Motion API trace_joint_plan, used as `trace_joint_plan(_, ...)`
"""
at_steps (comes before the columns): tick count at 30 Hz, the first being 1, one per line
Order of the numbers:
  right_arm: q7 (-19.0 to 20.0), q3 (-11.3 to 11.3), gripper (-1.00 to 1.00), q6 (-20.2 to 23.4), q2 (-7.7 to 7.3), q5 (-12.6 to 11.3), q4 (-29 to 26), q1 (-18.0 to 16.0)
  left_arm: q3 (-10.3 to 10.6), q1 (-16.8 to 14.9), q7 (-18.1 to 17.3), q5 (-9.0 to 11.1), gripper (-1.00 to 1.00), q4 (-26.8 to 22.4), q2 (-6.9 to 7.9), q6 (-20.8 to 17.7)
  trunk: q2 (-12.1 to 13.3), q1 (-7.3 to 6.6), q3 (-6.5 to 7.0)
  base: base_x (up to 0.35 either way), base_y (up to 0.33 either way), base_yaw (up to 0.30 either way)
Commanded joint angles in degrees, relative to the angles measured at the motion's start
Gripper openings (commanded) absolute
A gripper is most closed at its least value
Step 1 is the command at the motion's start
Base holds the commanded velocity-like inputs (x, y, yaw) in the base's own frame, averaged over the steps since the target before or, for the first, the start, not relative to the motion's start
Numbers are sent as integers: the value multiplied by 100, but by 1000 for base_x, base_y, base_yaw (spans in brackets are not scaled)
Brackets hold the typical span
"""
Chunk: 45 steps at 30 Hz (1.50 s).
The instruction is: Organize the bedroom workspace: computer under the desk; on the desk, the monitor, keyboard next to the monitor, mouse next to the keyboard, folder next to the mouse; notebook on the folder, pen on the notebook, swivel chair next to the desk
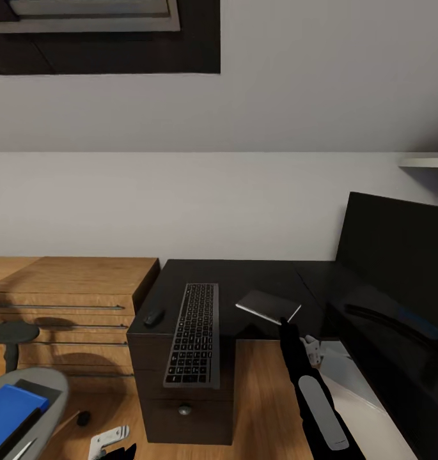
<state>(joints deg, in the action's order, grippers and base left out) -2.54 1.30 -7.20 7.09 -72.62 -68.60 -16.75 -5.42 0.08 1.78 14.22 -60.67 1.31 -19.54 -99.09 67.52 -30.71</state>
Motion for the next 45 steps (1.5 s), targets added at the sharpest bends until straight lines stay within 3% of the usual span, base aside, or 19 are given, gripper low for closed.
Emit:
trace_joint_plan(1,-1,12,-100,-31,-4,-63,-8,-3,-5,1,20,64,100,-77,-2,-38,-3,0,-5,0,0,0)
trace_joint_plan(23,1,28,-100,-27,0,-72,-5,-3,-20,1,59,73,100,-164,-7,-41,-805,439,-364,0,0,0)
trace_joint_plan(45,14,37,-100,-27,12,-85,13,-3,-42,1,11,71,100,-164,17,-35,-805,439,-364,0,0,0)
